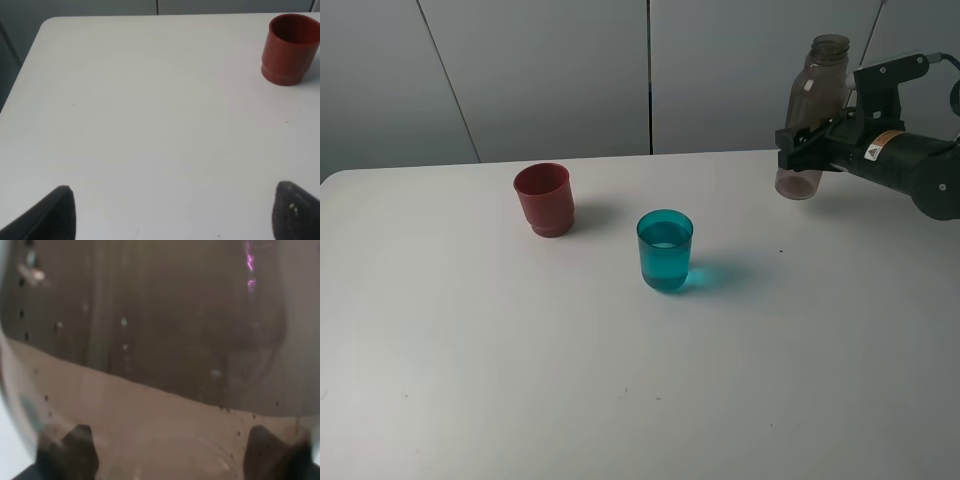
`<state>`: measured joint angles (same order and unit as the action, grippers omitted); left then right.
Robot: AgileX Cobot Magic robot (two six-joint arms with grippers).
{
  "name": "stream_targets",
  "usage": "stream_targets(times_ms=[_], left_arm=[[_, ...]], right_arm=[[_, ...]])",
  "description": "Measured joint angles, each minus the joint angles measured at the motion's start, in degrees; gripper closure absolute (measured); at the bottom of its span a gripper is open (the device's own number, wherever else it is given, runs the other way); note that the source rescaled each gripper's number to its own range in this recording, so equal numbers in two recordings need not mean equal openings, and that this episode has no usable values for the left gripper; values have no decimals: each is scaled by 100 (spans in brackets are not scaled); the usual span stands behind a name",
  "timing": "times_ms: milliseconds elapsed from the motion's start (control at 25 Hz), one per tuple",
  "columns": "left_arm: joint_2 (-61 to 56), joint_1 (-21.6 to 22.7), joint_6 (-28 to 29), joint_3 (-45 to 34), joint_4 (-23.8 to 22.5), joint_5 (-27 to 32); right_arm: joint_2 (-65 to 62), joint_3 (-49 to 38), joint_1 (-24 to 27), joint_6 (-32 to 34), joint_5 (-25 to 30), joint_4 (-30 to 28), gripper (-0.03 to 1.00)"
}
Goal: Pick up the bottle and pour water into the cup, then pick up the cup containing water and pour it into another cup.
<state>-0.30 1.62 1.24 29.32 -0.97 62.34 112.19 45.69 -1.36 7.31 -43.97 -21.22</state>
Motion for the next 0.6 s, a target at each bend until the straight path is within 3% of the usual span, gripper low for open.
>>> stream_targets(times_ms=[280, 600], left_arm=[[0, 0, 0, 0, 0, 0], [0, 0, 0, 0, 0, 0]], right_arm=[[685, 646, 14, 103, -11, -160, 92], [880, 772, 14, 103, -11, -171, 92]])
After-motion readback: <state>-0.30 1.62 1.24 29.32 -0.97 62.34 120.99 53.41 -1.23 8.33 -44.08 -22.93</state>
